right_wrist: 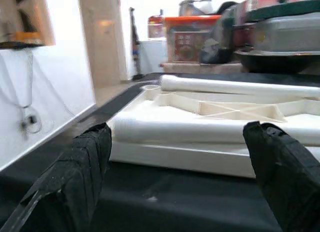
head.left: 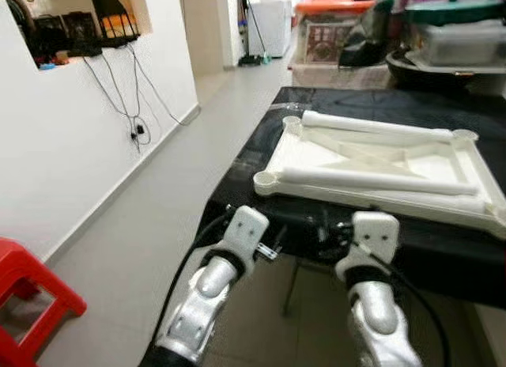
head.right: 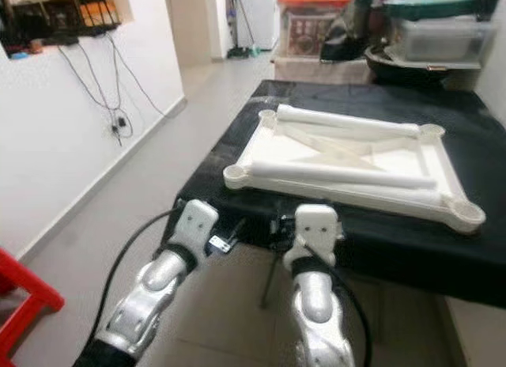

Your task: Building children table

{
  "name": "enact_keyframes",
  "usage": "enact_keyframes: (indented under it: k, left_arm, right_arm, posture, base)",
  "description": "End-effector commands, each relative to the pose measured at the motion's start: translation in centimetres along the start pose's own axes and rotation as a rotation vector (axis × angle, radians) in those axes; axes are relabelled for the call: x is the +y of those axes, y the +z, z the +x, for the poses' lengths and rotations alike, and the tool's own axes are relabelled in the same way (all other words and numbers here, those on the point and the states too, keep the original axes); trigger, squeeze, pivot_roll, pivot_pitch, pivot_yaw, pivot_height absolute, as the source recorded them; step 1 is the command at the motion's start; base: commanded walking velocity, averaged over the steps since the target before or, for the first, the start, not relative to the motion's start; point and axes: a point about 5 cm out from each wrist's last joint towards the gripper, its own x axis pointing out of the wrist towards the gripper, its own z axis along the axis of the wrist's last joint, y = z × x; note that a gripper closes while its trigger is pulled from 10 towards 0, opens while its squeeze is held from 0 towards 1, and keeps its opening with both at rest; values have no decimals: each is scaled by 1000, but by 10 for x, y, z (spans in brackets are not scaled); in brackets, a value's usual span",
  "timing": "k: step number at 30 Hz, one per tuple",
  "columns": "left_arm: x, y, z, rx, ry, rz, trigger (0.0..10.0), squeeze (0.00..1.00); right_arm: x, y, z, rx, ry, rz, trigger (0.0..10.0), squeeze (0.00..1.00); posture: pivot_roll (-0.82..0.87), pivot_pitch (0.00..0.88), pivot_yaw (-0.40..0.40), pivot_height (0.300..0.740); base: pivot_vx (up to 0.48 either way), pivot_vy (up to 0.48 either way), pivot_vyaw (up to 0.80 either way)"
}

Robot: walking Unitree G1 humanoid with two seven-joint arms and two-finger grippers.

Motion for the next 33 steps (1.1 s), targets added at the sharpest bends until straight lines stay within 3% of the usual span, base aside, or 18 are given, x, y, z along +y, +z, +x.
enact_keyframes:
  k: [1, 22, 24, 28, 30, 33]
  left_arm:
    - [-9, 4, 3, -19, -29, -13, 10000, 0]
    - [-4, 8, 5, -32, -8, -17, 10000, 0]
    - [0, 13, 7, -52, -3, -14, 10000, 0]
    - [16, 33, 19, -130, -35, 69, 10000, 0]
    - [29, 41, 31, -136, -49, 115, 10000, 0]
    - [33, 45, 38, -135, -87, 140, 10000, 0]
  right_arm:
    - [-11, -1, 1, 4, -44, -17, 10000, 0]
    - [-10, -2, -2, 4, -34, -15, 10000, 0]
    - [-11, -1, -2, 3, -39, -19, 10000, 0]
    - [-15, 0, -1, 2, -53, -25, 10000, 0]
    - [-17, 0, -1, 4, -66, -18, 10000, 0]
    - [-18, 0, -1, 5, -79, -20, 10000, 0]
  posture:
    - [52, 0, 21, 740]
    - [58, 0, 18, 740]
    - [64, 0, 13, 740]
    - [70, 0, 10, 740]
    - [75, 0, 11, 740]
    - [75, 0, 18, 740]
  base:
    - [307, 0, -788]
    - [301, 0, -75]
    - [0, 0, 0]
    - [0, 0, 0]
    - [0, 0, 0]
    - [0, 0, 0]
